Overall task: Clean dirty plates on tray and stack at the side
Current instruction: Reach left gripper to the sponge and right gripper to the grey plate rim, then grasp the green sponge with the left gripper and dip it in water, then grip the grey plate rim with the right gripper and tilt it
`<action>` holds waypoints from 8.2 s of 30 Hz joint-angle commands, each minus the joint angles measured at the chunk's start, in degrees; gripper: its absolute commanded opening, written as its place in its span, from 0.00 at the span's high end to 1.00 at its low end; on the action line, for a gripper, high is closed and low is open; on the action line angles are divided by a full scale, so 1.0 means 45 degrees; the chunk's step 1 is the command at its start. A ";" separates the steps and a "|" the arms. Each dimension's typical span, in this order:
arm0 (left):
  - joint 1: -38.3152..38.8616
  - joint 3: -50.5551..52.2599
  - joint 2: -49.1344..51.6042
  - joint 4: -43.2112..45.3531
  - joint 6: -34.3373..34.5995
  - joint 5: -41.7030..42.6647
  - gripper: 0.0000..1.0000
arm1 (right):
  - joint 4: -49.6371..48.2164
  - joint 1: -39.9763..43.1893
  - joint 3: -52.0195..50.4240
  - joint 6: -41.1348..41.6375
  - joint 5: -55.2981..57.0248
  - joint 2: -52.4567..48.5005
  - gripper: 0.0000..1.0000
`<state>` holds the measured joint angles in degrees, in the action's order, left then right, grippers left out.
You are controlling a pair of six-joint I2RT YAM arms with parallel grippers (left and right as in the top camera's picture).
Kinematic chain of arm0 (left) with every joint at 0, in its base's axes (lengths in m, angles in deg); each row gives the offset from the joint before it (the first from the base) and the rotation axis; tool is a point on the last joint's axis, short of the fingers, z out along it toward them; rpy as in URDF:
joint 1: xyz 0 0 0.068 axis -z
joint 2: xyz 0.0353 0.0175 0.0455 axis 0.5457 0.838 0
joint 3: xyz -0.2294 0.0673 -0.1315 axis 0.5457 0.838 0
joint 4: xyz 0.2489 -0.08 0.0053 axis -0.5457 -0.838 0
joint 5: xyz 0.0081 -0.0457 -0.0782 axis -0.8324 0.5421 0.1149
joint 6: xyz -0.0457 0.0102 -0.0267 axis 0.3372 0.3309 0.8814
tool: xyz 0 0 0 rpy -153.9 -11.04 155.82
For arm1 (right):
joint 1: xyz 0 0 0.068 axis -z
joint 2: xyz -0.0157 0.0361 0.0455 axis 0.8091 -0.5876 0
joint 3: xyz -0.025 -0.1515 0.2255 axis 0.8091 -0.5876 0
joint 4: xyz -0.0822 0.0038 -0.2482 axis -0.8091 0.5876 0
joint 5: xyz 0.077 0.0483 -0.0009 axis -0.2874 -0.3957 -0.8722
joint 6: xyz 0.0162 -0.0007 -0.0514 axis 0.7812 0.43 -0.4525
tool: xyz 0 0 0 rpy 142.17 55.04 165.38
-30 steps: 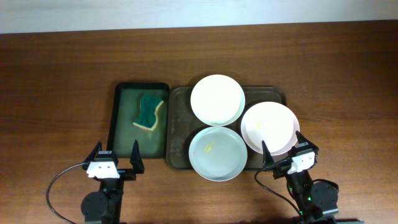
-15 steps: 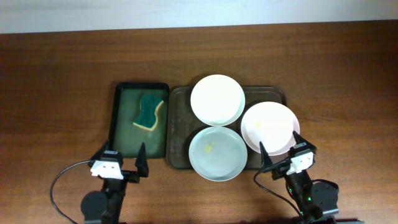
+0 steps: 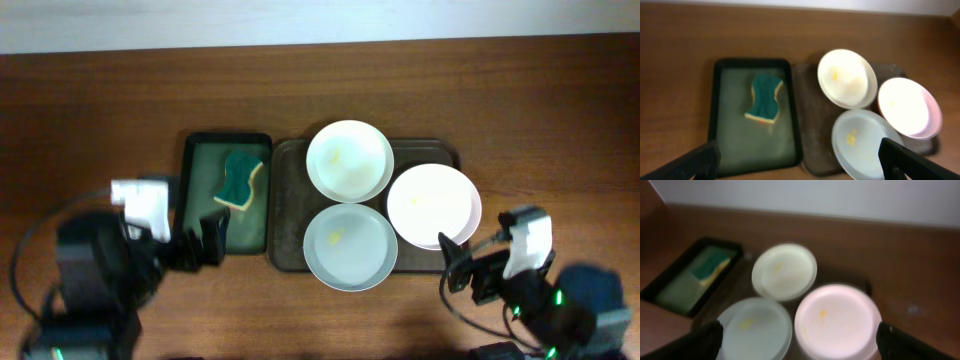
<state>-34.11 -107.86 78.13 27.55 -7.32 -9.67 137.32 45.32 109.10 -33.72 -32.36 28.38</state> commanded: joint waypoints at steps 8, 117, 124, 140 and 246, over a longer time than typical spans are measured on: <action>0.0068 -0.3385 0.4503 -0.1807 -0.0141 0.1185 0.98 | 0.4595 -0.0068 0.6368 0.0102 -0.2691 -0.8374 0.00; 0.2186 -0.3395 1.5538 0.1996 -0.0097 -0.2807 0.58 | 0.2647 -0.1409 0.0607 0.3449 -0.1127 -1.0856 0.02; 0.2186 -0.3395 1.5538 0.2030 -0.0097 -0.2807 0.54 | 0.2647 -0.1409 0.0607 0.3449 -0.1127 -1.0856 0.02; 0.2195 -0.3385 1.5538 0.1472 -0.0097 -0.2807 0.81 | 0.2642 -0.1409 0.0607 0.3449 -0.1127 -1.0856 0.01; 0.2186 -0.3385 1.5538 0.3070 -0.0097 -0.3342 0.90 | -0.4114 -0.3177 -0.2841 0.5843 -0.0578 -1.1579 0.96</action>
<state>-24.45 -123.62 147.52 41.08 -7.21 -23.79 118.96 31.45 94.91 -4.28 -34.42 -22.07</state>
